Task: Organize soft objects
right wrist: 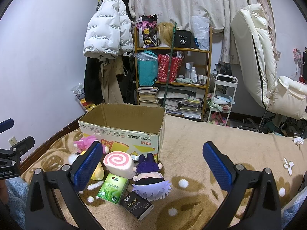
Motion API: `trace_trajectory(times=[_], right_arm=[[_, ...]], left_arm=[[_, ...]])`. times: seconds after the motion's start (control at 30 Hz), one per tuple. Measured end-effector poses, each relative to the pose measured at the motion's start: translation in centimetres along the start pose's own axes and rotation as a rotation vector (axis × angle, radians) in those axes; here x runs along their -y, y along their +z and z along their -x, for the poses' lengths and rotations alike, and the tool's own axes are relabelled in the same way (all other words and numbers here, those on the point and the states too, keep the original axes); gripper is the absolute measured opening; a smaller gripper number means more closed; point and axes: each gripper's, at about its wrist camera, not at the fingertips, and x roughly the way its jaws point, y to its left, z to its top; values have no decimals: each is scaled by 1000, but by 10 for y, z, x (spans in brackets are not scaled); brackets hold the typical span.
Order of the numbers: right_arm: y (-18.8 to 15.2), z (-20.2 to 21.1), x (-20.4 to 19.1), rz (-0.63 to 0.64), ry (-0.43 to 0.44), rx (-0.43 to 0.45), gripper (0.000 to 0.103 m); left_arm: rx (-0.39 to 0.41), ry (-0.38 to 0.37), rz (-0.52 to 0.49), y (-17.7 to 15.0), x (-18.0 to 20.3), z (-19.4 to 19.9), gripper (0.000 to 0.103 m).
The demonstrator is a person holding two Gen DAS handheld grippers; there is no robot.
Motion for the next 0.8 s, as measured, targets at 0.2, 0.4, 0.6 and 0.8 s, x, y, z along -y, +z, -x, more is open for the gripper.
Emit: trace_trajectory(times=[0.2,0.4,0.6,0.8], right_arm=[[-1,-1,0,0,-1,-1,103],[-2,-2,-1,-1,-1,-1,103],[-16,-12,0,-1,2,-13,103],[-25,-21,3,-8,-2,-25,103]], left_arm=[[-4,1,-6,1,1,-2,101],[-30,11,-29,-4,4,-8,101],[-67,-21,-52,-3,7,-15,101],[-85,-38,-65,7,11,-21,101]])
